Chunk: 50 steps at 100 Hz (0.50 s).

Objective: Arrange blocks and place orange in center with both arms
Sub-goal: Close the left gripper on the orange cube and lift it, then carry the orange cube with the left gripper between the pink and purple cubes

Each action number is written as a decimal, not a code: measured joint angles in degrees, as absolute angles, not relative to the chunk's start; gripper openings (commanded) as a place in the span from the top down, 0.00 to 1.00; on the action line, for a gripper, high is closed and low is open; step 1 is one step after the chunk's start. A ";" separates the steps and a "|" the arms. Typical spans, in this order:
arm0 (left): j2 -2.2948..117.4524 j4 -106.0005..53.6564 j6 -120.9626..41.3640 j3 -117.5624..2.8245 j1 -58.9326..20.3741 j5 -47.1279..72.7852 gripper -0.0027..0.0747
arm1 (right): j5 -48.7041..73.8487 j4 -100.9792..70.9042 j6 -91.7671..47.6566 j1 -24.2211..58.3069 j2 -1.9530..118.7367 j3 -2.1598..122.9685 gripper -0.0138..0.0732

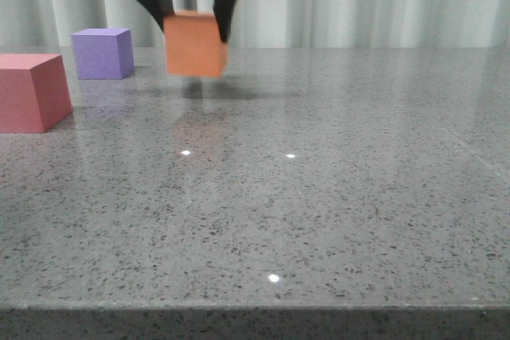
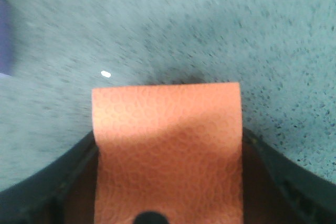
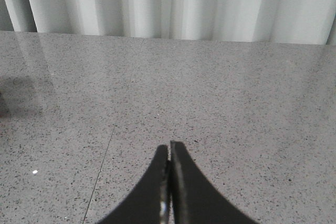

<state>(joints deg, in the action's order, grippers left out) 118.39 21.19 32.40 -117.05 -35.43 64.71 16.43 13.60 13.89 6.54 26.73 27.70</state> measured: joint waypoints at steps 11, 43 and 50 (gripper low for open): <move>114.78 23.82 30.80 -117.08 -34.56 66.58 0.60 | 16.43 13.60 13.89 6.54 26.73 27.70 0.92; 106.69 24.72 26.27 -112.95 -28.43 68.10 0.60 | 16.43 13.60 13.89 6.54 26.73 27.70 0.92; 105.14 23.85 25.38 -110.19 -26.59 66.98 0.60 | 16.43 13.60 13.89 6.54 26.73 27.70 0.92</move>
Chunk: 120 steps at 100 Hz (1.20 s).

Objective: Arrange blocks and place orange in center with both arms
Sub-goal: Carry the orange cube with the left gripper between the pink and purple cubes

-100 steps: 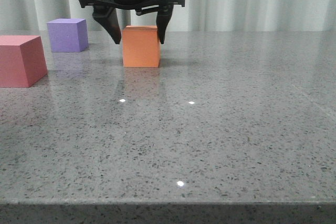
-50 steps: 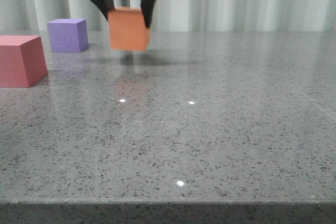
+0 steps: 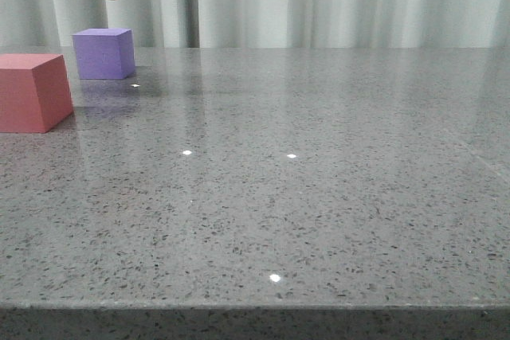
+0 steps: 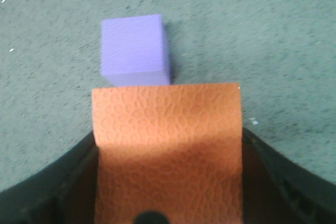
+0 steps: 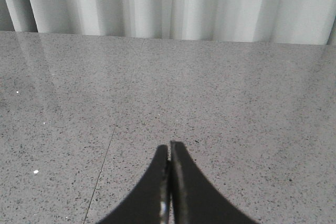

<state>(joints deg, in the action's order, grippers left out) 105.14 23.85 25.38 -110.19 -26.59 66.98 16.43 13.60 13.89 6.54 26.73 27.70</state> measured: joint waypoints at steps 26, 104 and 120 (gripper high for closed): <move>101.96 18.58 22.79 -98.75 -19.57 59.40 0.60 | 16.43 13.60 13.89 6.54 26.73 27.70 0.92; 101.47 14.02 20.35 -88.68 -16.80 46.81 0.60 | 16.43 13.60 13.89 6.54 26.73 27.70 0.92; 101.47 13.26 20.35 -86.33 -16.80 43.92 0.60 | 16.43 13.60 13.89 6.54 26.73 27.70 0.92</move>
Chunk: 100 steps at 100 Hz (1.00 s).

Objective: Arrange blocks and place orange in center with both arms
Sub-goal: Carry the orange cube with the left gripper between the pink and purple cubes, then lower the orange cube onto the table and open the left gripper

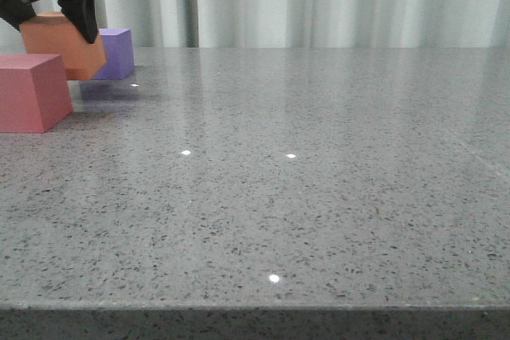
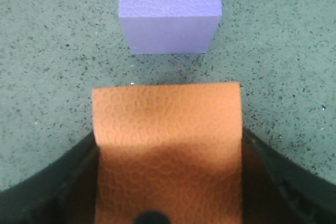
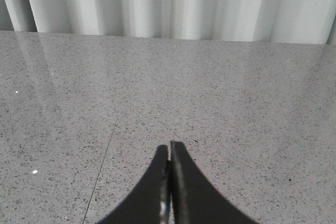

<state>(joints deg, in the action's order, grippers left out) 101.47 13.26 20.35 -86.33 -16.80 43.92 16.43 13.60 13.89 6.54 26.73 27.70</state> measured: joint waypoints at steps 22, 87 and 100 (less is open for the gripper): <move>101.47 12.91 20.35 -85.92 -16.80 42.27 0.60 | 16.43 13.60 13.89 6.54 26.73 27.70 0.92; 105.56 13.01 20.29 -86.17 -16.80 41.09 0.59 | 16.43 13.60 13.89 6.54 26.73 27.61 0.92; 105.56 13.01 20.29 -86.16 -16.80 41.09 0.35 | 16.43 13.60 13.89 6.54 26.73 27.61 0.92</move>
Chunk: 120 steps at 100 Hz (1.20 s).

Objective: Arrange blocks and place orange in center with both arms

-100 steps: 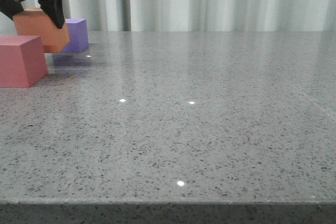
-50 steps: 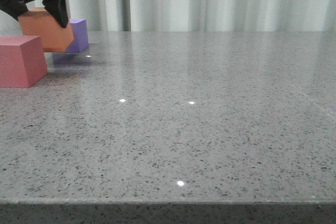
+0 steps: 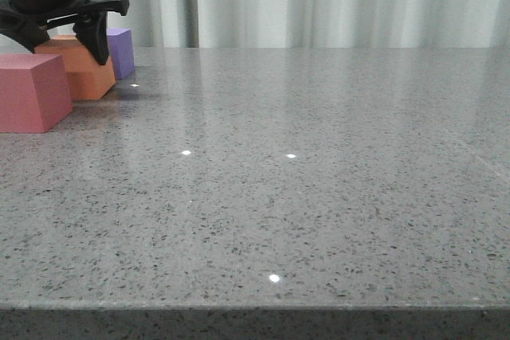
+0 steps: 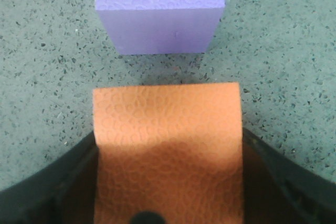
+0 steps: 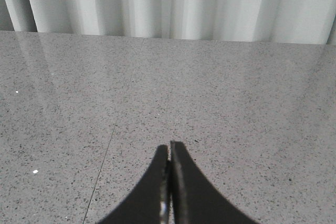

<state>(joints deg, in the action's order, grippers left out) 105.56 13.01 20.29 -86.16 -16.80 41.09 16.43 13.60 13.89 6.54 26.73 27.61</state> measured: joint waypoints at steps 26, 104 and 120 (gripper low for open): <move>106.48 12.90 20.29 -86.20 -16.80 42.09 0.11 | 16.43 13.60 13.89 6.54 26.73 27.61 0.92; 73.41 20.17 24.86 -70.10 -13.50 37.13 0.11 | 16.46 13.60 13.99 6.54 26.73 27.61 0.92; 63.58 20.27 25.35 -60.16 -11.47 33.33 0.11 | 16.46 13.60 13.99 6.54 26.73 27.61 0.92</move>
